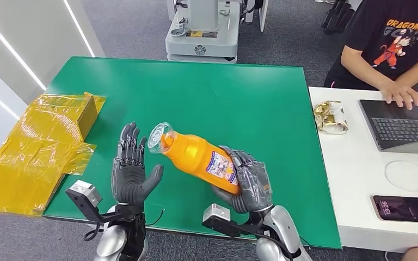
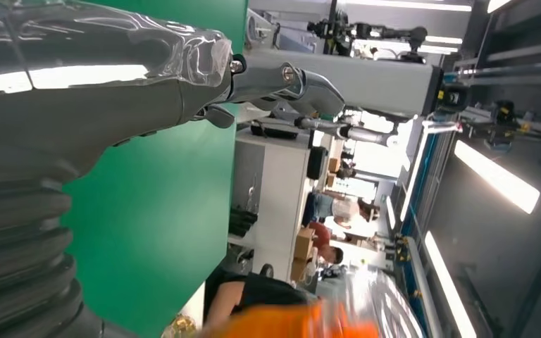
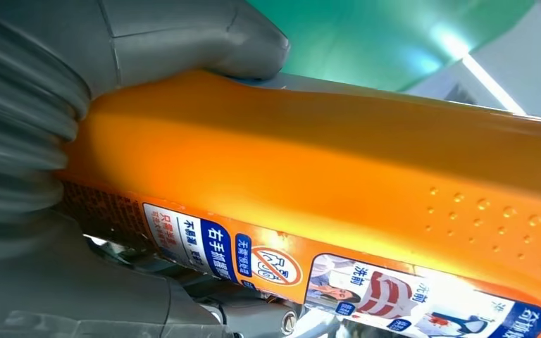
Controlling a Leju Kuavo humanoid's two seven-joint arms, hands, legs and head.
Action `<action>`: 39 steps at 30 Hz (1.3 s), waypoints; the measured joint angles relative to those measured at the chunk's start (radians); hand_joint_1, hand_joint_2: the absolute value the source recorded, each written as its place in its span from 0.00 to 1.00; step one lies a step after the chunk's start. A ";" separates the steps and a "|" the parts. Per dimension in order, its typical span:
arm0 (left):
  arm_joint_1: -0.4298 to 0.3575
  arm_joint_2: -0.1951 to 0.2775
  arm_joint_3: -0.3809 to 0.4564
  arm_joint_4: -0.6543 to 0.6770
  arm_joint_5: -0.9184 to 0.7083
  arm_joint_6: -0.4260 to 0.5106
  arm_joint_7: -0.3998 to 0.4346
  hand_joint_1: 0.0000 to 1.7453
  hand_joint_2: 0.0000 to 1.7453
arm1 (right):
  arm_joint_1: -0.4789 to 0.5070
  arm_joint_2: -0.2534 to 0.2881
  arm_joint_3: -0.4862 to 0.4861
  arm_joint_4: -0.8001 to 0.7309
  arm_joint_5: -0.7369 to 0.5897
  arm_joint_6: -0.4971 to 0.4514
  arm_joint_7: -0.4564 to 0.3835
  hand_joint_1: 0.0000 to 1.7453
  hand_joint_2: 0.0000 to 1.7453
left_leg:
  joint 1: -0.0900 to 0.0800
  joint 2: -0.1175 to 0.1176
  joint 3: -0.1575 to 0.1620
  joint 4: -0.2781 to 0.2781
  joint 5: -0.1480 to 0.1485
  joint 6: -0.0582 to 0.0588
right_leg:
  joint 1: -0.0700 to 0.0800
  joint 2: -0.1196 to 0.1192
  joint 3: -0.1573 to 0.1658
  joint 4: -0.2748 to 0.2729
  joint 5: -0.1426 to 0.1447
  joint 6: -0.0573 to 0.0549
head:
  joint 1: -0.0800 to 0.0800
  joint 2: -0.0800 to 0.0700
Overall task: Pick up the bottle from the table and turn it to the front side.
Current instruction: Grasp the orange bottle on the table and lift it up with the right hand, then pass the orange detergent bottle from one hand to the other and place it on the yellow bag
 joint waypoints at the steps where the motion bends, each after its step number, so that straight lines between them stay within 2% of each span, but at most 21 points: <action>1: -0.002 0.003 -0.004 0.001 0.001 -0.003 0.000 0.00 1.00 | -0.006 0.004 0.005 0.008 -0.004 0.015 0.001 1.00 1.00 | 0.000 0.000 0.000 0.000 0.000 0.000 | 0.000 0.000 0.000 0.000 0.000 0.000 | 0.000 0.000; 12: -0.027 0.020 -0.020 0.016 -0.004 -0.039 0.003 0.00 1.00 | -0.100 0.026 0.040 0.110 -0.024 0.174 0.010 1.00 1.00 | 0.000 0.000 0.000 0.000 0.000 0.000 | 0.000 0.000 0.000 0.000 0.000 0.000 | 0.000 0.000; 17: -0.037 0.022 -0.020 0.028 -0.003 -0.047 0.003 0.00 1.00 | -0.142 0.042 0.046 0.154 -0.024 0.195 -0.003 1.00 1.00 | 0.000 -0.001 0.000 0.000 0.000 0.000 | 0.000 0.000 0.000 0.000 0.000 0.000 | 0.000 0.000; 27: -0.049 0.023 -0.019 0.046 -0.003 -0.056 0.007 0.00 1.00 | -0.155 0.050 0.050 0.179 -0.010 0.226 -0.003 1.00 1.00 | 0.000 -0.001 0.000 0.000 0.000 0.000 | 0.000 0.000 0.000 0.000 0.000 0.000 | 0.000 0.000; 39: -0.066 0.023 -0.015 0.075 -0.005 -0.079 0.015 0.00 1.00 | -0.170 0.063 0.062 0.222 -0.041 0.298 -0.093 1.00 1.00 | 0.000 0.000 0.000 0.000 0.000 0.000 | 0.000 0.000 0.000 0.000 0.000 0.000 | 0.000 0.000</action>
